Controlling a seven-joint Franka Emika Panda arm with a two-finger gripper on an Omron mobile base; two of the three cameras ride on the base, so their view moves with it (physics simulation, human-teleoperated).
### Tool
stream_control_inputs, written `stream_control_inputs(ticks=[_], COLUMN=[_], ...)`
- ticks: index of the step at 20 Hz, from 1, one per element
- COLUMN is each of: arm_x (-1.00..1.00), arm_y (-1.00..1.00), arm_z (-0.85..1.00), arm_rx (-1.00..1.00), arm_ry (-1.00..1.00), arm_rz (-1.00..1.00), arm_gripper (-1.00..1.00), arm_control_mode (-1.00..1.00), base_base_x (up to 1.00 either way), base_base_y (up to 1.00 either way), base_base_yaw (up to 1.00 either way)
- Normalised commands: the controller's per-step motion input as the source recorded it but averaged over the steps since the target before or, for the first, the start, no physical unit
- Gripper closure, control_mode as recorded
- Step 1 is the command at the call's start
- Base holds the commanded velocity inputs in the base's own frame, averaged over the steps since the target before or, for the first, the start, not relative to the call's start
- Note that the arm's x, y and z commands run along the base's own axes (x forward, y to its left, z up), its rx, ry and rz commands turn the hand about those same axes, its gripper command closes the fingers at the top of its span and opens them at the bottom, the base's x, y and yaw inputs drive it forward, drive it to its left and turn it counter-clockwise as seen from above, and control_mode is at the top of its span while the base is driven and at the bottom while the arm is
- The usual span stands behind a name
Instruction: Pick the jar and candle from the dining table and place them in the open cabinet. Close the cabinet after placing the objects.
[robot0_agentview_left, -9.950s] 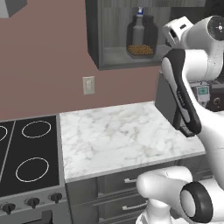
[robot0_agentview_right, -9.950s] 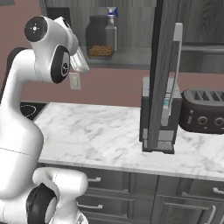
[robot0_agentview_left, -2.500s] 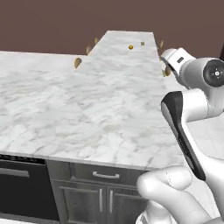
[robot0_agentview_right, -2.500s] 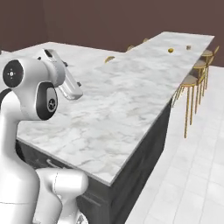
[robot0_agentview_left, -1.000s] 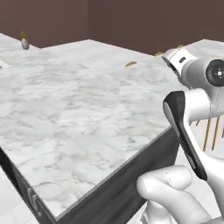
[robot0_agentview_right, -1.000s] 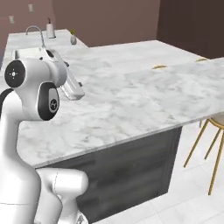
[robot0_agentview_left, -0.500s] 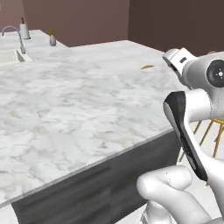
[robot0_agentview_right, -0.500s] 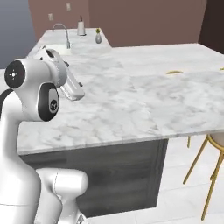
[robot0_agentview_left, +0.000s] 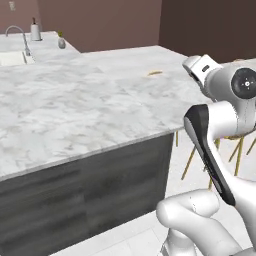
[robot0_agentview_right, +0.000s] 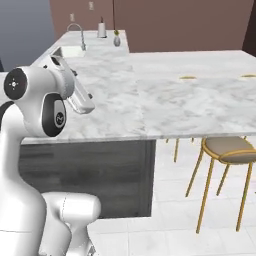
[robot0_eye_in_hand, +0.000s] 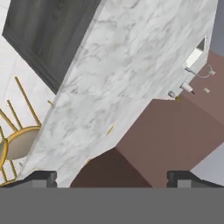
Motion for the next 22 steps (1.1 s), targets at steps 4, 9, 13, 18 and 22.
stream_control_inputs(ticks=[4, 9, 13, 18, 22], arm_x=[0.00, 0.00, 0.00, 0.00, 0.00], arm_y=[0.00, 0.00, 0.00, 0.00, 0.00], arm_z=[0.00, 0.00, 0.00, 0.00, 0.00], arm_rx=[0.00, 0.00, 0.00, 0.00, 0.00], arm_ry=[0.00, 0.00, 0.00, 0.00, 0.00], arm_rz=[0.00, 0.00, 0.00, 0.00, 0.00], arm_gripper=[-1.00, -1.00, -1.00, -1.00, -1.00], arm_control_mode=[1.00, 1.00, 1.00, 1.00, 1.00], base_base_x=[-0.44, -0.18, -0.23, -0.29, -0.16], base_base_y=[-1.00, -1.00, -1.00, -1.00, -1.00], base_base_yaw=[0.25, 0.28, 0.28, 0.23, 0.20])
